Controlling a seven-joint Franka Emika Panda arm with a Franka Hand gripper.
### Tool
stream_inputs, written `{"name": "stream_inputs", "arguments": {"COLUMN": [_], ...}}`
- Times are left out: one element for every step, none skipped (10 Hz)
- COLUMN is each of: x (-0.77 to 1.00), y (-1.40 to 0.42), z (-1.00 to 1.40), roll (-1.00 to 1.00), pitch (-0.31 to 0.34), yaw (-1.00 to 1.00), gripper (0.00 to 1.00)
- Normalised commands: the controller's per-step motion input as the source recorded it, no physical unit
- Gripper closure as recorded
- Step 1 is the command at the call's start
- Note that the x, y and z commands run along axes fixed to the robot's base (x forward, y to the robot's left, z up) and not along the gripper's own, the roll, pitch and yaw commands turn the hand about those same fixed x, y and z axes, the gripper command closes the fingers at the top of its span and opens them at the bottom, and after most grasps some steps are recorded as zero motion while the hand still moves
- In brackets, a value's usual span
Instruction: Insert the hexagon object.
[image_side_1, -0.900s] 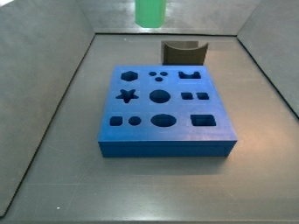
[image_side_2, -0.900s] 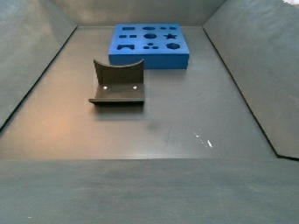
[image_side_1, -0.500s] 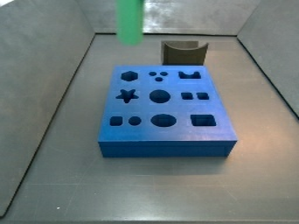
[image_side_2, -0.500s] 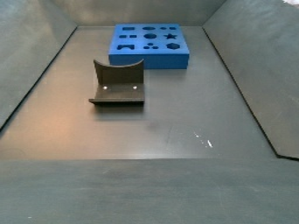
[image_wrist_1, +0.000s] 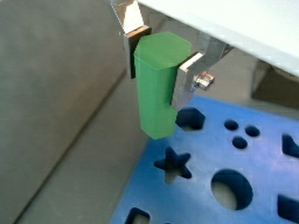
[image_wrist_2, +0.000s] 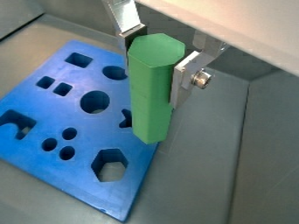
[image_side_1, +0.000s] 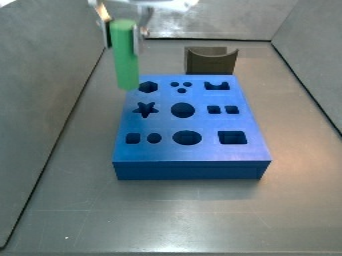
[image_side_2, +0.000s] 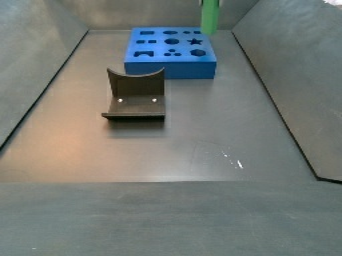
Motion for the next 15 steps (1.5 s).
{"name": "stream_inputs", "arguments": {"x": [0.18,0.0,0.02,0.15,0.25,0.15,0.09,0.12,0.12,0.15,0.34,0.17,0.15,0.0,0.0], "y": [0.45,0.42,0.0,0.06,0.24,0.25,0.23,0.18,0.18,0.15,0.1,0.0,0.0,0.0,0.0], "z": [-0.32,-0.35,0.0,-0.18,-0.33,-0.24,-0.19,-0.22,-0.25,-0.27,-0.32,-0.36,-0.34,-0.35,-0.35], "roll": [-0.34,-0.26,0.0,0.04,0.0,0.0,0.0,0.0,0.0,0.01,0.01,0.0,0.0,0.0,0.0], "pitch": [-0.207,-0.23,0.0,0.0,-0.039,-0.017,-0.011,-0.02,-0.03,-0.031,-0.003,-0.11,-0.13,-0.181,-0.199], "yaw": [-0.29,-0.11,0.0,0.0,-0.06,-0.03,0.0,0.0,0.0,0.0,0.0,-0.11,-0.18,-0.15,-0.1], "gripper": [1.0,1.0,1.0,1.0,1.0,1.0,1.0,1.0,1.0,1.0,1.0,1.0,1.0,1.0,1.0]}}
